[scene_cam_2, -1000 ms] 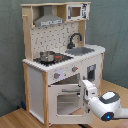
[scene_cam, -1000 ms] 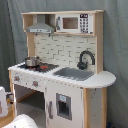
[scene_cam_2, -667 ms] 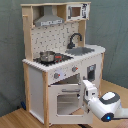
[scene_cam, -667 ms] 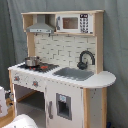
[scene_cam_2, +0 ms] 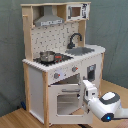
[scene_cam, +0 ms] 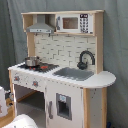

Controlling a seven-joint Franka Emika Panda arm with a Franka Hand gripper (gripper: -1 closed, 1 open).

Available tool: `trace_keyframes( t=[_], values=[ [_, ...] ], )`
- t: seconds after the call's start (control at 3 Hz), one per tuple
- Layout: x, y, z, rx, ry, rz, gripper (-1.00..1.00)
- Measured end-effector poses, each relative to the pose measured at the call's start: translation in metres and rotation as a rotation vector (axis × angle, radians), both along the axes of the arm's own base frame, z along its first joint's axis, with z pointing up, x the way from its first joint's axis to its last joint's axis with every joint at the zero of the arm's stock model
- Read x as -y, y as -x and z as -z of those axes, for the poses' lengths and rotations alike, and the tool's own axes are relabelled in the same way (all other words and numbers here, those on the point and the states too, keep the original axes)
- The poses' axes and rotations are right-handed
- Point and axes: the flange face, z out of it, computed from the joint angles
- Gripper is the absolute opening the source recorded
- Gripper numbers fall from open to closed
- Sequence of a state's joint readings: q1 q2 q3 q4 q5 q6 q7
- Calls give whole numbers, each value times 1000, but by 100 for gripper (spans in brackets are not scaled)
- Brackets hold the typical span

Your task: Play with the kitchen

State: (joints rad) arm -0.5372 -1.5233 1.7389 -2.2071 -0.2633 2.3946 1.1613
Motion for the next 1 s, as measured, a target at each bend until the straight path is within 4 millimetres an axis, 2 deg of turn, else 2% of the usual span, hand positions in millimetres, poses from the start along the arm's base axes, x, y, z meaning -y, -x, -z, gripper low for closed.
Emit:
trace_keyframes(
  t=[0.33,0.67,1.0],
  values=[
    [0,0,0,0,0,0,100],
    [-15,17,-1,16,9,-28,100],
    [-33,48,-29,62,22,-66,100]
  ],
)
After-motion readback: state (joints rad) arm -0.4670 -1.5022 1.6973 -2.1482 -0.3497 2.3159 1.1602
